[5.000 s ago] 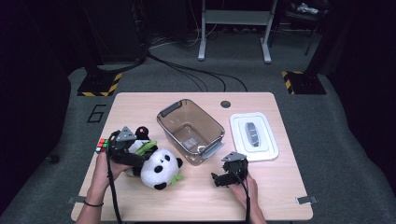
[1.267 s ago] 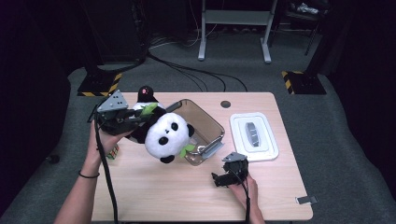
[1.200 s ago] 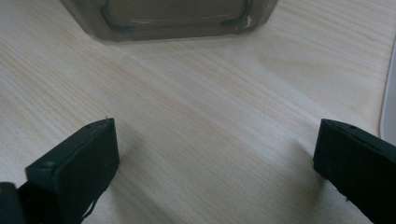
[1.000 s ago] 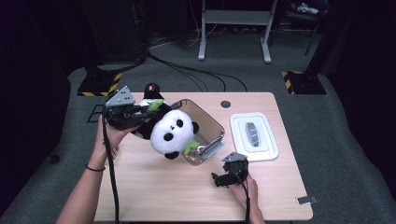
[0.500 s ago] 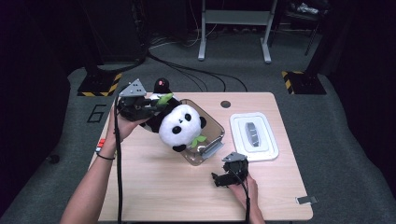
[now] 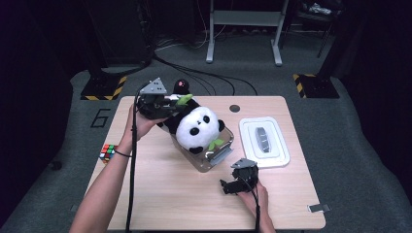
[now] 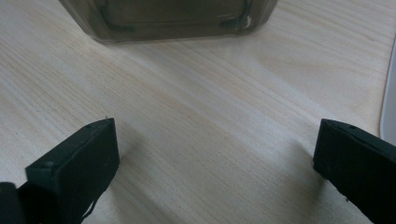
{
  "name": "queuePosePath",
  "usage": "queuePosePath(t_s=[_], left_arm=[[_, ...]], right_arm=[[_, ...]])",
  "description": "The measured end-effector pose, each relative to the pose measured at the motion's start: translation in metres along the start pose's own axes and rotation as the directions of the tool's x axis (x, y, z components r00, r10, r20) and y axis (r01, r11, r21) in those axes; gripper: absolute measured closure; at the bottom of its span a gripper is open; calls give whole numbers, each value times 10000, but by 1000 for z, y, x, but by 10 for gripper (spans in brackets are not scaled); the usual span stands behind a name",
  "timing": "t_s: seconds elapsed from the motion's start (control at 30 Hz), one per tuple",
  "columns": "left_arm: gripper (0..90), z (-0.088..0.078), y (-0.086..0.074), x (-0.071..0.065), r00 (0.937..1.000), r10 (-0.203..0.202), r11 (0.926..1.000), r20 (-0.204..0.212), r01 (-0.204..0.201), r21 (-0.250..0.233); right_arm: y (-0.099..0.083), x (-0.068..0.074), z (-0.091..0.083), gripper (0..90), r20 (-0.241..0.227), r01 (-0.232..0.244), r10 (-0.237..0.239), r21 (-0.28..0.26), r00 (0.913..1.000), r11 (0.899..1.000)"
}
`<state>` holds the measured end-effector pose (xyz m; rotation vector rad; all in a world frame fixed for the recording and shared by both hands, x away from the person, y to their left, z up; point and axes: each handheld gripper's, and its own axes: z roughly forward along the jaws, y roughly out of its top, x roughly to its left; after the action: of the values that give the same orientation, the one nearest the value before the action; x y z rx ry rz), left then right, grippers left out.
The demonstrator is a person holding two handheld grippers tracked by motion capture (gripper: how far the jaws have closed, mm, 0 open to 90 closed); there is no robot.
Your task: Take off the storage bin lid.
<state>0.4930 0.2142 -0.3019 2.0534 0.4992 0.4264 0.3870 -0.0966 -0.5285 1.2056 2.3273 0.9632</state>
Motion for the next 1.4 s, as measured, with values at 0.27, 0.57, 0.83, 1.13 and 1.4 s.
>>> queuePosePath(t_s=[0.27, 0.57, 0.83, 1.13, 1.4], left_arm=[[753, 20, 2, 3, 9994, -104, 9998, 337, 99, 153], [752, 40, -3, 10, 9969, -414, 9980, 674, 380, 503], [751, 59, -14, 17, 9921, -706, 9927, 1035, 596, 1053], [749, 62, -17, 17, 9876, -981, 9893, 1223, 835, 1193], [744, 77, -27, 21, 9818, -1546, 9756, 1104, 1340, 1741]], right_arm=[[0, 0, 0, 0, -28, -5, 5, 1, 10000, 10000], [0, 0, 0, 0, -28, -11, 11, 5, 10000, 10000], [0, 0, 0, 0, 6, -5, 5, 3, 10000, 10000], [0, 0, 0, 0, 0, 3, -3, 11, 10000, 10000], [0, 1, 0, 0, 18, -55, 55, 17, 10000, 10000]])
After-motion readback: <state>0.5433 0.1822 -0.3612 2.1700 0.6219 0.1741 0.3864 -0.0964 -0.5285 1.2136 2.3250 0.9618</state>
